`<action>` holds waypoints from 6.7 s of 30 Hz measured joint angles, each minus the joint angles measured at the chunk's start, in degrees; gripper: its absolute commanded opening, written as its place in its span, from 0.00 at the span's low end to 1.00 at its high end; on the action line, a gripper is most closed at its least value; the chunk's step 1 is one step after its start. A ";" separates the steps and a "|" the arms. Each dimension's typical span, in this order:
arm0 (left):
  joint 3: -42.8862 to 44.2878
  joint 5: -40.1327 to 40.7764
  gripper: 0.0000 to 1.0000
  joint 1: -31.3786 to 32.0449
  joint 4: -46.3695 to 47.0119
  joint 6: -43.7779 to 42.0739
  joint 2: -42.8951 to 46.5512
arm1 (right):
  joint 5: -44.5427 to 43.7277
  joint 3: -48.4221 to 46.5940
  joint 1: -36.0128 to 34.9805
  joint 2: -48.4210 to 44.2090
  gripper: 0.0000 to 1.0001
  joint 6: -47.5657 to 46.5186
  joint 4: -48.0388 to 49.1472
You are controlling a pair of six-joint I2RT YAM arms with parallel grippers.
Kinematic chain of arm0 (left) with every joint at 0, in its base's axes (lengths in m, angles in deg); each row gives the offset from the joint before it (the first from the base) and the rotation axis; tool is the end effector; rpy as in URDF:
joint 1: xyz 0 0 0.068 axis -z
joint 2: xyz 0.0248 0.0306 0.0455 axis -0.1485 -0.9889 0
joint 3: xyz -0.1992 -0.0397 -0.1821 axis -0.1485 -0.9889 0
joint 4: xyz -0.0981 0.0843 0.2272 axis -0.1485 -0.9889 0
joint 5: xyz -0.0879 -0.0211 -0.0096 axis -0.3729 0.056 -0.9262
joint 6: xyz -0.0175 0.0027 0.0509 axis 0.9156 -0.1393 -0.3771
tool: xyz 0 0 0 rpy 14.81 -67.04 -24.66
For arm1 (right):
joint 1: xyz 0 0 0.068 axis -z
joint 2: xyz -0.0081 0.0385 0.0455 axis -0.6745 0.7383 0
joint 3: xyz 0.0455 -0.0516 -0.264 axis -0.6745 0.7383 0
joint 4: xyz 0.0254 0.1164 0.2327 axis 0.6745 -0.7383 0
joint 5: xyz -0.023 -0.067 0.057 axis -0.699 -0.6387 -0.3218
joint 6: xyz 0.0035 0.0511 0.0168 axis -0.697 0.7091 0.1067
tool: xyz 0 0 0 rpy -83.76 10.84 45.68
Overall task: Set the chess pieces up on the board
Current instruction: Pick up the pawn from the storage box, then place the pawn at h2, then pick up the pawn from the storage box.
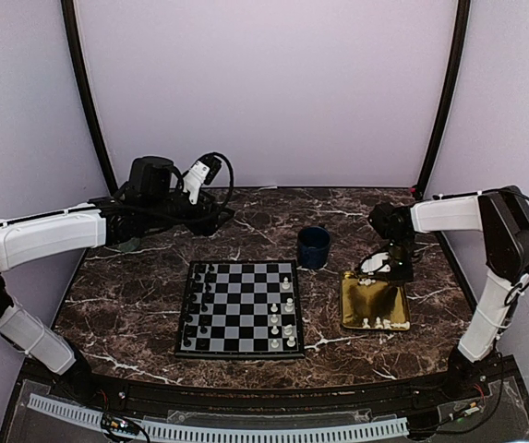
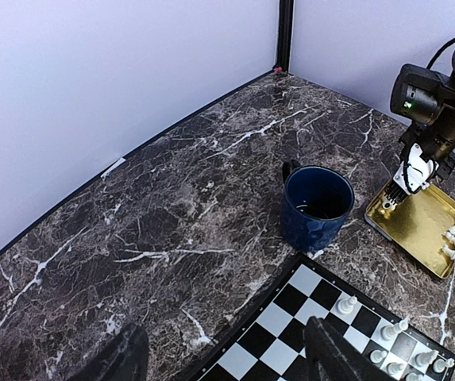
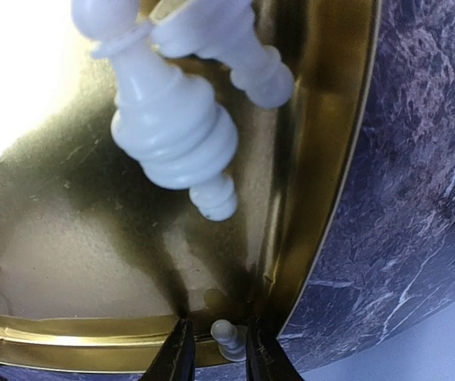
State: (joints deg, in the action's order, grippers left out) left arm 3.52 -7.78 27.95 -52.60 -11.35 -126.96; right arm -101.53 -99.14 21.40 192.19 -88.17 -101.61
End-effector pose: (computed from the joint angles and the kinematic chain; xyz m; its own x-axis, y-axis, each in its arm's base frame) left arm 0.2730 -0.2079 0.3078 -0.1882 0.2495 -0.9499 0.7112 0.7016 0.0434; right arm 0.2951 0.1016 0.1542 -0.2154 -0.9503 0.2250 -0.9608 0.1650 -0.2227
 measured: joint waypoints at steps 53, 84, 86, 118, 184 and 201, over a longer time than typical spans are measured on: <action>0.00 -1.95 0.69 0.00 -0.02 1.40 -0.48 | 35.08 -10.84 -10.97 -6.10 0.11 17.18 -2.73; 0.00 -1.90 0.68 0.00 0.00 1.51 -0.48 | 34.86 -21.84 -19.85 13.18 0.11 41.22 24.22; 0.00 -1.90 0.68 0.00 0.00 1.51 -0.48 | 34.51 -22.43 -19.85 14.23 0.12 41.55 24.24; 0.00 -1.97 0.69 0.00 0.00 1.51 -0.48 | 37.97 -30.45 -19.87 22.34 0.17 42.45 21.79; 0.00 -2.25 0.69 0.00 0.00 1.51 -0.48 | 37.79 -31.74 -18.58 11.21 0.24 38.80 12.26; 0.00 -3.06 0.68 0.00 -0.02 2.36 -0.46 | 26.62 1.42 -4.11 -13.90 0.16 25.33 6.97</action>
State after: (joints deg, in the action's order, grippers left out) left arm 3.52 -10.84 27.95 -52.62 -8.98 -127.42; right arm -74.91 -97.72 17.29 178.29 -62.84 -94.64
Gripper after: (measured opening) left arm 0.683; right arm 0.163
